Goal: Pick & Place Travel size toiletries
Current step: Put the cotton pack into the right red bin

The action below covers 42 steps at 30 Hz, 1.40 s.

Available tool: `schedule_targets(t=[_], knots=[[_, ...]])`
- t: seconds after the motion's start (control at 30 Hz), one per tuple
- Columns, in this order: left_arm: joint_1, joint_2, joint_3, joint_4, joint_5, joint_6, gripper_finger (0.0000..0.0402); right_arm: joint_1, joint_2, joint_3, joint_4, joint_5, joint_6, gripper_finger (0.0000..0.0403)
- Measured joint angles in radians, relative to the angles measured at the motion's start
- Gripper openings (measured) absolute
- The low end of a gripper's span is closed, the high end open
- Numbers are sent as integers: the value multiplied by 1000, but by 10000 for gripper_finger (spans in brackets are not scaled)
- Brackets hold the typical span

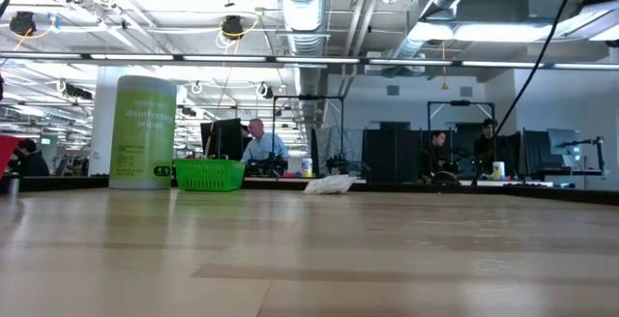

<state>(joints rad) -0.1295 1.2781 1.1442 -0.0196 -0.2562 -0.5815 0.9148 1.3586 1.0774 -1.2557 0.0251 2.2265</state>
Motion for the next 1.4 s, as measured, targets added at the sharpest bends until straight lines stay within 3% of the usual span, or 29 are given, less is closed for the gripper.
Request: schedule_targets(t=[0.27,0.6,0.83,1.1,1.23,1.4], knots=[[0,0,0,-1,0,0,324,5,4,-2,-50,-33,0,0],[0,0,0,0,-1,0,324,1,5,-91,73,-157,0,8],[0,0,0,0,0,0,324,-35,3,-55,-23,-262,8,95],[0,0,0,0,-1,0,324,-75,3,118,-262,-302,-38,206],[0,0,0,0,-1,1,324,-86,-1,198,-312,-343,-85,223],[0,0,0,0,-1,7,324,-83,-2,211,-317,-343,-82,207]])
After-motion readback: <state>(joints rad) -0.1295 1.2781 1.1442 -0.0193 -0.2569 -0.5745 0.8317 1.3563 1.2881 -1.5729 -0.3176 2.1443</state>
